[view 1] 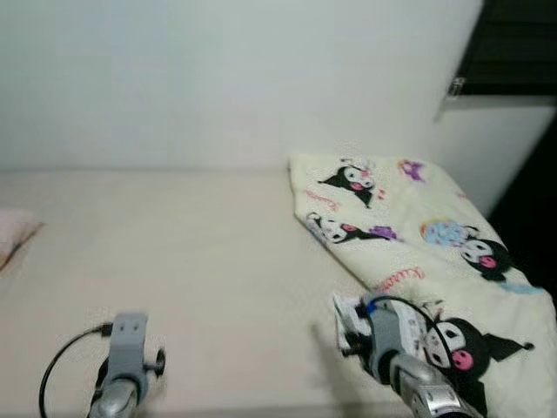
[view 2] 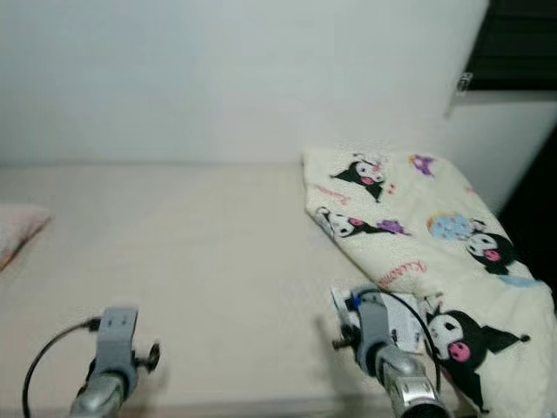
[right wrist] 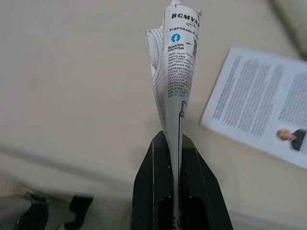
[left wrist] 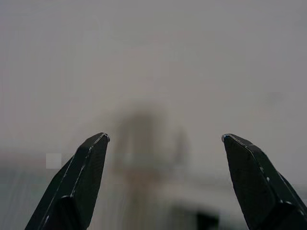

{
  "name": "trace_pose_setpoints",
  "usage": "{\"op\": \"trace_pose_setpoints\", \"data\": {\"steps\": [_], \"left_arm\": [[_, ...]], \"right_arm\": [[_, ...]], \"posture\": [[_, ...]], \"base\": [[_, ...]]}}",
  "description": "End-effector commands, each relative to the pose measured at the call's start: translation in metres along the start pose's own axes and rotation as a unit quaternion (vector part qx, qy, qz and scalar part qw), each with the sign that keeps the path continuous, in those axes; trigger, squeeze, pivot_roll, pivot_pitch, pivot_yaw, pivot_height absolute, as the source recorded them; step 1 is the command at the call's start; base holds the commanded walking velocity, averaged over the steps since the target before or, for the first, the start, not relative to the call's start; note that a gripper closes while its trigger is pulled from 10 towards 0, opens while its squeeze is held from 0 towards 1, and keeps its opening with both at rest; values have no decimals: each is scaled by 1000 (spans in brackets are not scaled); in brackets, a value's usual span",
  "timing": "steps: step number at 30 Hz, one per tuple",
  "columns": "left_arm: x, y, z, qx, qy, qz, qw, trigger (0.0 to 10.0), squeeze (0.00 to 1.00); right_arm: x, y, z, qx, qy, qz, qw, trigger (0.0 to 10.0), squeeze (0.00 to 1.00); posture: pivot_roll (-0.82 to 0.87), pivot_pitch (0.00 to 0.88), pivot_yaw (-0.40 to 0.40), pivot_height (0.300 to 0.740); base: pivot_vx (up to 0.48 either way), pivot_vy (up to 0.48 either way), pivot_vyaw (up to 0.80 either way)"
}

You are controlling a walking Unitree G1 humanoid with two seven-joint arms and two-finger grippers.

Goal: Clean up the room

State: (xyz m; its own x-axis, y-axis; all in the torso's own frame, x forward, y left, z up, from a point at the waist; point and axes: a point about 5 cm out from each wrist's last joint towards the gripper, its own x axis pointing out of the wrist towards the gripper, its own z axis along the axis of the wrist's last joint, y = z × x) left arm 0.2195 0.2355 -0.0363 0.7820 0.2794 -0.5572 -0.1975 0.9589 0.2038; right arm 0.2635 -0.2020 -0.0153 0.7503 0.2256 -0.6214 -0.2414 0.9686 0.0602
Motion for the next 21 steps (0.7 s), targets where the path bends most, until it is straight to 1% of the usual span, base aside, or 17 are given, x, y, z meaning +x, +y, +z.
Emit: {"op": "trace_pose_setpoints", "data": {"steps": [1,2,3,4,5,6,7,9,11,12,14,17,19,21], "left_arm": [[-12,18,-39,27,62,27,997,10000,0],[-12,18,-39,27,62,27,997,10000,0],[-18,24,-56,35,92,36,995,10000,0],[-18,24,-56,35,92,36,995,10000,0],[-23,28,-67,37,112,41,992,10000,0],[-23,28,-67,37,112,41,992,10000,0],[-27,31,-76,38,132,47,989,10000,0],[-36,34,-92,33,167,54,984,10000,0],[-41,33,-101,37,189,51,980,10000,0],[-41,33,-101,37,189,51,980,10000,0],[-45,29,-110,45,212,40,975,10000,0],[-47,27,-113,48,221,35,973,10000,0],[-47,23,-114,43,229,26,972,10000,0],[-44,21,-110,33,223,25,974,10000,0]], "right_arm": [[-1,-1,-14,-4,20,-10,1000,10000,0],[-1,-1,-14,-4,20,-10,1000,10000,0],[-2,-2,-19,-3,27,-12,1000,10000,0],[-2,-2,-19,-3,27,-12,1000,10000,0],[-2,-2,-23,-2,31,-13,999,10000,0],[-2,-2,-23,-2,31,-13,999,10000,0],[-2,-3,-25,-5,37,-15,999,10000,0],[-3,-2,-31,-35,56,-9,998,10000,0],[-3,-1,-36,-57,72,-6,996,10000,0],[-3,-1,-36,-57,72,-6,996,10000,0],[-4,0,-44,-56,90,-10,994,10000,0],[-5,0,-50,-49,103,-12,993,10000,0],[-15,-3,-75,-57,154,-15,986,10000,0],[-25,-8,-90,-63,184,-20,981,10000,0]], "posture": [[48,0,-26,740],[48,0,-26,740],[54,0,-29,740],[54,0,-29,740],[54,0,-29,740],[54,0,-29,740],[56,0,-30,740],[64,0,-34,740],[66,0,-38,740],[66,0,-38,740],[64,0,-38,740],[64,0,-39,740],[83,0,-51,740],[93,0,-60,740]], "base": [[0,0,800],[0,0,800],[0,0,800],[0,0,800],[0,0,800],[0,0,800],[0,0,800],[0,0,800],[0,0,800],[0,0,800],[0,0,800],[0,0,800],[0,0,800],[0,0,800]]}}
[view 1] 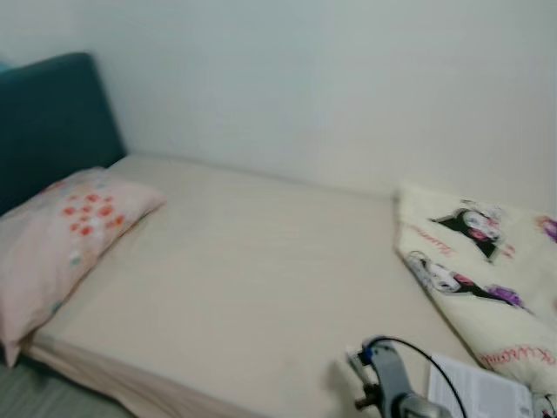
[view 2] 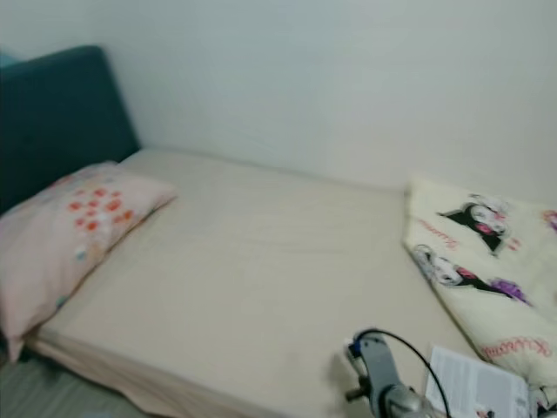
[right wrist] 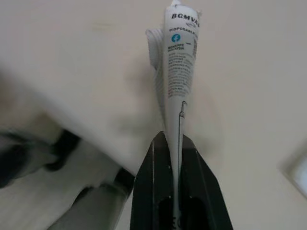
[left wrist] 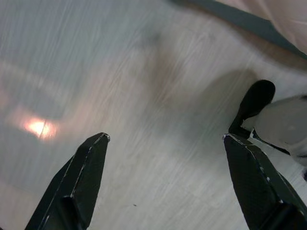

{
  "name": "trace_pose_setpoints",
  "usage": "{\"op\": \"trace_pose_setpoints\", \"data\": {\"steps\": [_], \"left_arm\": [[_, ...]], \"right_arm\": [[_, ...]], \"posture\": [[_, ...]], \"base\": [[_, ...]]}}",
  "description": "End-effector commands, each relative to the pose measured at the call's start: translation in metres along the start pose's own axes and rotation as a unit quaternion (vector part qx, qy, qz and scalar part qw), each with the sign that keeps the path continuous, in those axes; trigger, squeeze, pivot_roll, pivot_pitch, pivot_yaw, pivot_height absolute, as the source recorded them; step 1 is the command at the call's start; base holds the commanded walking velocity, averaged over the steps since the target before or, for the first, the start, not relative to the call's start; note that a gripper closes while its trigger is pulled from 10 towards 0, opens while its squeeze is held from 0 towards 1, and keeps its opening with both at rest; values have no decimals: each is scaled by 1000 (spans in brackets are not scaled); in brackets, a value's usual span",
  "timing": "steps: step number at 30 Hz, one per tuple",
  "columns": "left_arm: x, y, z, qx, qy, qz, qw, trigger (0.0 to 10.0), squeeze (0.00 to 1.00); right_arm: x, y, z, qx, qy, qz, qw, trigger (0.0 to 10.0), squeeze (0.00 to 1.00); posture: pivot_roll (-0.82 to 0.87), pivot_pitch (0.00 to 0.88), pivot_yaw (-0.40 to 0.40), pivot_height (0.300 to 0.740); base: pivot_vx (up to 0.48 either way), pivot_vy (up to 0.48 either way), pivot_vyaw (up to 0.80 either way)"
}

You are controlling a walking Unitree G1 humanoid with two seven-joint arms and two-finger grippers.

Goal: Clean up the room

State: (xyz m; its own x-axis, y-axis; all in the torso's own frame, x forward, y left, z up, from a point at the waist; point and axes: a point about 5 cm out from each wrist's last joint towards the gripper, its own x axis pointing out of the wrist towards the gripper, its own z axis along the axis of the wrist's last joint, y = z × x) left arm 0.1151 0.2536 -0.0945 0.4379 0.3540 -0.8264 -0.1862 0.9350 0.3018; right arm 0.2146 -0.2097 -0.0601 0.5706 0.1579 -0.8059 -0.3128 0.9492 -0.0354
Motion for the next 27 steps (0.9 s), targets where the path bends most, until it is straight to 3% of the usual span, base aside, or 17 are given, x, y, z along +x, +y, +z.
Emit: {"op": "trace_pose_setpoints", "data": {"steps": [1,8,17,18,21,27], "left_arm": [[1,-5,6,-6,-4,-12,1000,10000,0],[4,-9,20,-4,-15,-22,1000,10000,0],[4,-30,34,44,-26,-65,997,10000,0],[3,-33,33,74,-22,-69,995,10000,0],[3,-36,31,106,-20,-80,991,10000,0],[0,-40,19,129,-7,-103,986,10000,0]], "right_arm": [[-9,-10,-33,-2,60,-12,998,10000,0],[-13,-15,-42,1,69,-19,997,10000,0],[-12,-4,-50,-10,78,-8,997,10000,0],[-11,-1,-51,-19,80,-2,997,10000,0],[-11,0,-51,-33,82,5,996,10000,0],[-10,0,-47,-49,79,6,996,10000,0]], "posture": [[93,0,-60,740],[68,0,-56,740],[63,0,-46,740],[69,0,-47,740],[71,0,-47,740],[75,0,-49,740]], "base": [[0,0,800],[0,0,800],[0,0,800],[0,0,800],[0,0,800],[0,0,800]]}}
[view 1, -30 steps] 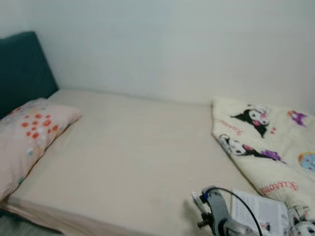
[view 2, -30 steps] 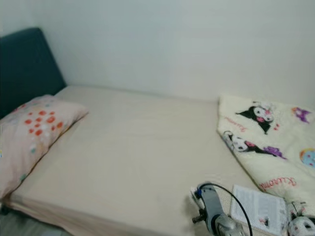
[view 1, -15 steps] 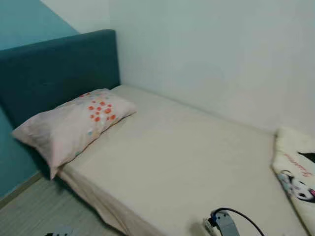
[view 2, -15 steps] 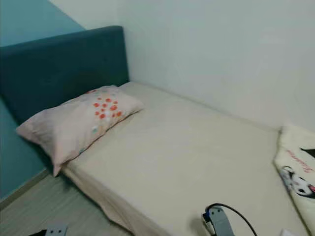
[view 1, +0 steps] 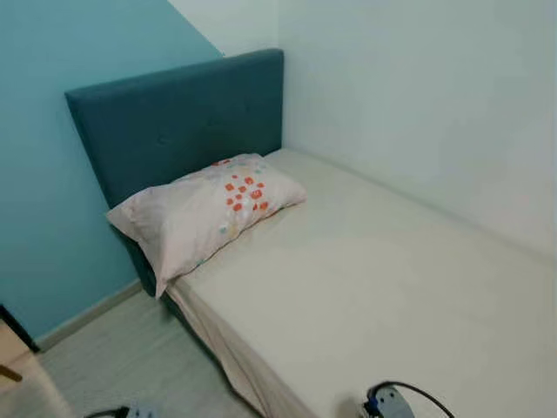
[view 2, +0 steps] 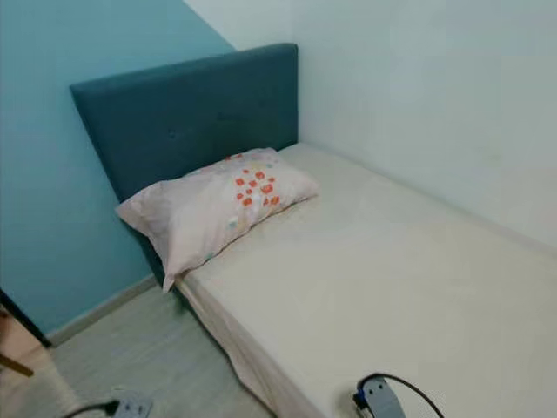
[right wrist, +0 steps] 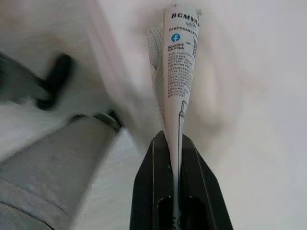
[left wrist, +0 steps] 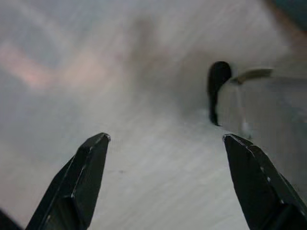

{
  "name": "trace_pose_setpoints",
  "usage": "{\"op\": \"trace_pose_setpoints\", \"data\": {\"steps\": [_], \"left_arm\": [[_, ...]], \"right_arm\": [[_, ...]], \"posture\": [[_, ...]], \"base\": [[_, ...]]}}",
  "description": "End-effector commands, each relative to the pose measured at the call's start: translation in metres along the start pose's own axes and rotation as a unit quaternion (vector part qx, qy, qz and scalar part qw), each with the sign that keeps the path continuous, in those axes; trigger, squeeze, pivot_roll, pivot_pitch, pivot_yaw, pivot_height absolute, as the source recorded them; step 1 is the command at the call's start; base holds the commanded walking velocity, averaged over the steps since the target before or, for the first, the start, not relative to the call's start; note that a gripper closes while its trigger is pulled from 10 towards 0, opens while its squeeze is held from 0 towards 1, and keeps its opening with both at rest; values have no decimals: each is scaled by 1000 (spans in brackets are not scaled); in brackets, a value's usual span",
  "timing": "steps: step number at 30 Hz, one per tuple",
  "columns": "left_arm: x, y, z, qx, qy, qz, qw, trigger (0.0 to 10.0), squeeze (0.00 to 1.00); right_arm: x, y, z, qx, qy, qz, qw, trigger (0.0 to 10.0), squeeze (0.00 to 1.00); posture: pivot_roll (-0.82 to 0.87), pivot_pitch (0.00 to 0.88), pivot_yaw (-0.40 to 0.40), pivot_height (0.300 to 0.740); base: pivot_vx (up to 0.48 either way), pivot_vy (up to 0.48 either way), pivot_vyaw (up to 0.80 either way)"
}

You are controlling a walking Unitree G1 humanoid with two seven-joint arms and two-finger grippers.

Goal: Clean up the room

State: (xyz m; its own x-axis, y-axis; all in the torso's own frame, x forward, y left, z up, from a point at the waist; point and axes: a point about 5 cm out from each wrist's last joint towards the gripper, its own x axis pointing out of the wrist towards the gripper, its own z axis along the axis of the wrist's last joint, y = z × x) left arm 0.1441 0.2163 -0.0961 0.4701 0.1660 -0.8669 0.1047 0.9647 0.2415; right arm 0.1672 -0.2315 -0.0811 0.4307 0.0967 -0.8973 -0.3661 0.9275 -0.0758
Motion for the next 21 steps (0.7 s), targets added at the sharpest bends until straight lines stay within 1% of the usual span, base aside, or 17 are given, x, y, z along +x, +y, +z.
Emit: {"op": "trace_pose_setpoints", "data": {"steps": [1,4,7,14,21], "left_arm": [[-1,-1,-5,14,8,-7,1000,10000,0],[-1,-4,-9,16,12,-16,1000,10000,0],[-2,-7,-12,7,16,-22,1000,10000,0],[-2,-8,-12,8,17,-24,1000,10000,0],[-2,-8,-10,10,14,-25,1000,10000,0]], "right_arm": [[2,4,8,-15,-10,6,1000,10000,0],[2,4,8,-20,-9,7,1000,10000,0],[2,4,8,-28,-8,10,1000,10000,0],[2,3,9,-39,-8,10,999,10000,0],[2,2,11,-41,-11,6,999,10000,0]], "posture": [[75,0,-49,740],[76,0,-50,740],[77,0,-54,740],[74,0,-53,740],[73,0,-53,740]], "base": [[0,0,800],[0,0,800],[0,0,800],[0,0,800],[0,0,800]]}}
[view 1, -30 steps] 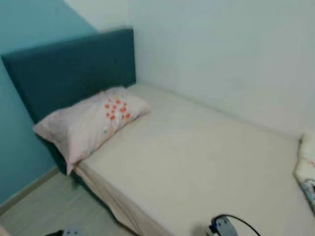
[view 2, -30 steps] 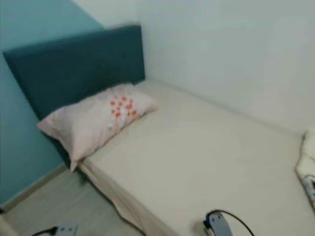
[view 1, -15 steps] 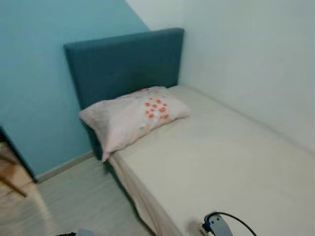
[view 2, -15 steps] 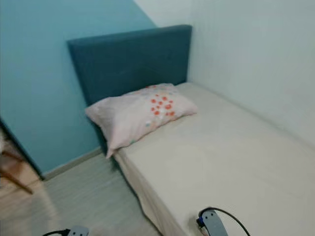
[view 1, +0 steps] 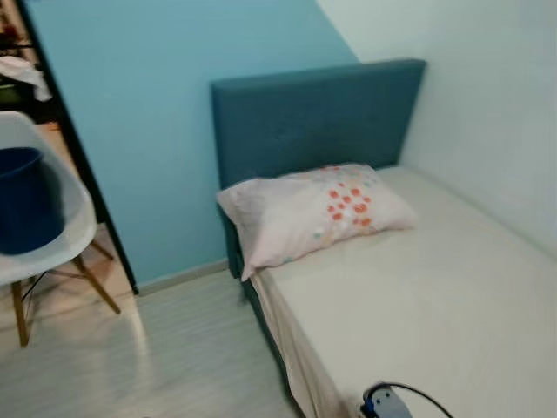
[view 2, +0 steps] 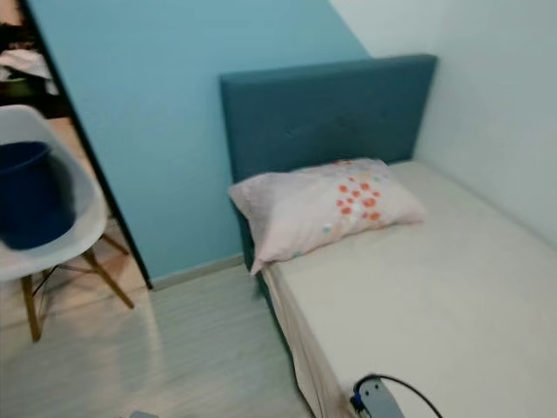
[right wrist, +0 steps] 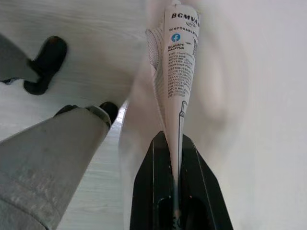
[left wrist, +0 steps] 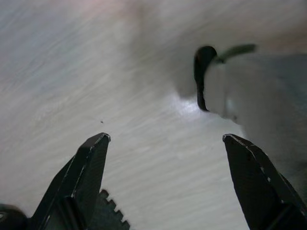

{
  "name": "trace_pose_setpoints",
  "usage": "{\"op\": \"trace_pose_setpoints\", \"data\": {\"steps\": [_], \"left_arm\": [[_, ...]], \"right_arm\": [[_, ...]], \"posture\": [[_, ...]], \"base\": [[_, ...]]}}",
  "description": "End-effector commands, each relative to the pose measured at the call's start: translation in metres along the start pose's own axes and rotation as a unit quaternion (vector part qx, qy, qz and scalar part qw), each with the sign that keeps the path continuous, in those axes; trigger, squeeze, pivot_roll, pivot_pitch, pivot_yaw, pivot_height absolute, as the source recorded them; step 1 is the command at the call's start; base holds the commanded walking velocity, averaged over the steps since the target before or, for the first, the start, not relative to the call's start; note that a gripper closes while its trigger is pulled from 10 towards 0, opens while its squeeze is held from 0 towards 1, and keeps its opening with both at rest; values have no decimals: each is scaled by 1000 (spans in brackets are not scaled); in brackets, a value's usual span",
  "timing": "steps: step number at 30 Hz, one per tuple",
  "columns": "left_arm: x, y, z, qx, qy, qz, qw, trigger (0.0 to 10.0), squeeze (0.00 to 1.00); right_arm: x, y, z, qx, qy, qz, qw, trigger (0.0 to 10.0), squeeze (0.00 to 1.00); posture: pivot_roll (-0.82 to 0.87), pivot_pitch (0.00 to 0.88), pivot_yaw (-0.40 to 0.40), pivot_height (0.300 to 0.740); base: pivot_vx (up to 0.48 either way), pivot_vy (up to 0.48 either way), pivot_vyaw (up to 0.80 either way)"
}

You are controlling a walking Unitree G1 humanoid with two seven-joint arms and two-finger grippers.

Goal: Clean up the room

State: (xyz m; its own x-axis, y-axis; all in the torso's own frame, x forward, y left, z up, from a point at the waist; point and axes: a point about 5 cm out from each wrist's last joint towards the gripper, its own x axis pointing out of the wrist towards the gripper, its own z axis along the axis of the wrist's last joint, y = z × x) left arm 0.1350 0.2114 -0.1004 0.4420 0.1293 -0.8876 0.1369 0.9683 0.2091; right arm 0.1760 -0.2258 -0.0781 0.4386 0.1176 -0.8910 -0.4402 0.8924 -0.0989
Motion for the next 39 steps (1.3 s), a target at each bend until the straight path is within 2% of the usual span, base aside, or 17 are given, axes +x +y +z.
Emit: {"op": "trace_pose_setpoints", "data": {"steps": [1,9,11,13,18,23,26,36,38,39], "left_arm": [[0,-2,-1,2,1,-4,1000,10000,0],[0,-3,3,-40,-7,-8,999,10000,0],[0,-3,3,-40,-7,-8,999,10000,0],[1,-2,10,-61,-17,-8,998,10000,0],[2,-2,23,-77,-35,-13,996,10000,0],[3,-1,29,-81,-42,-12,996,10000,0],[3,2,30,-113,-46,-9,992,10000,0],[4,5,48,-112,-69,-11,991,10000,0],[4,4,51,-111,-72,-11,991,10000,0],[4,4,56,-110,-77,-11,991,10000,0]], "right_arm": [[0,-1,1,2,-4,-2,1000,10000,0],[1,-3,15,9,-25,-10,1000,10000,0],[1,-3,15,9,-25,-10,1000,10000,0],[2,-4,30,-9,-49,-12,999,10000,0],[4,-3,57,-32,-87,-12,996,10000,0],[5,1,69,-44,-102,-6,994,10000,0],[6,6,81,-32,-124,1,992,10000,0],[1,9,121,-60,-193,11,979,10000,0],[0,9,127,-63,-201,15,977,10000,0],[-2,11,140,-72,-224,20,972,10000,0]], "posture": [[73,0,-52,740],[85,0,-54,740],[85,0,-54,740],[93,0,-57,740],[99,0,-53,740],[104,0,-50,740],[104,0,-44,740],[99,0,-28,740],[98,0,-25,740],[100,0,-23,740]], "base": [[0,0,800],[0,0,800],[0,0,800],[0,0,800],[102,0,800],[284,0,796],[300,0,794],[325,0,783],[345,0,0],[341,0,0]]}}
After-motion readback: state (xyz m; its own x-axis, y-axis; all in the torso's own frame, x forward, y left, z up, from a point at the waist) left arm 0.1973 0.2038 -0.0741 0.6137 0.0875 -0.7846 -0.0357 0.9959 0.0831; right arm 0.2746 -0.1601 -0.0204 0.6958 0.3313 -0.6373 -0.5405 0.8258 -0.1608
